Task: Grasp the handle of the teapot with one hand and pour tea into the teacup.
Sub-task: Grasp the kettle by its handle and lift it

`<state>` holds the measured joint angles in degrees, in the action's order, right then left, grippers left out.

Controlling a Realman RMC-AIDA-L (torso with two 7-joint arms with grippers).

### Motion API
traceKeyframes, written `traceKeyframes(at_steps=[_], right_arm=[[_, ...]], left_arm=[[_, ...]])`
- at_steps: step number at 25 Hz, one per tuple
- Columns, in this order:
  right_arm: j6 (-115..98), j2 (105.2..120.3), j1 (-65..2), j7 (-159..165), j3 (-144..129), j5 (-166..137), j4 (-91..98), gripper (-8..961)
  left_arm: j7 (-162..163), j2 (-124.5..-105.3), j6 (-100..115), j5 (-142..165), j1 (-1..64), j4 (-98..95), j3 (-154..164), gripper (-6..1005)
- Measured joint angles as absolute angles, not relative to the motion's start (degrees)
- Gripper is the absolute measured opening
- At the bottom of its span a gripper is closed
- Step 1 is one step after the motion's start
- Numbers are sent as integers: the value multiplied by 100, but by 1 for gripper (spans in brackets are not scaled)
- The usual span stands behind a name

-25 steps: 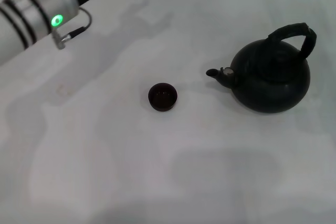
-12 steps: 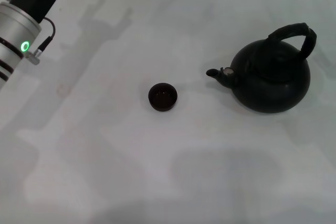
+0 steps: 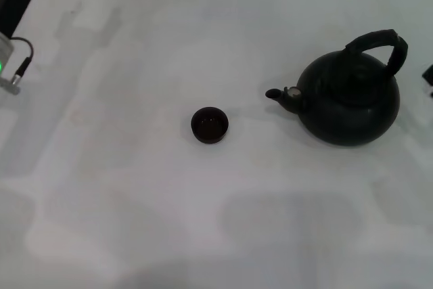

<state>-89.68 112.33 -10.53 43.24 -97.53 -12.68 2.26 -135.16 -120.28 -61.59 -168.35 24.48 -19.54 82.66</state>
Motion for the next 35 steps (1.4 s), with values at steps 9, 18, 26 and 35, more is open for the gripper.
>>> traceKeyframes(at_steps=[9, 18, 26, 35], right_arm=[[-8299, 11470, -1546, 4162, -9762, -1295, 285, 871], [-7944, 11518, -1688, 4161, -9733, -1323, 375, 862], [-7800, 11522, -1696, 4145, -9764, -1330, 378, 836], [-7811, 11523, -1673, 4098, -9768, -1340, 378, 545]], left_arm=[[-13520, -12018, -6227, -16793, 2515, -1539, 8001, 864], [-13428, -12007, -6236, -16784, 2485, -1463, 8005, 861], [-13382, -12005, -6230, -16778, 2485, -1459, 7960, 861], [-13253, -12006, -6240, -16777, 2481, -1398, 7945, 862]])
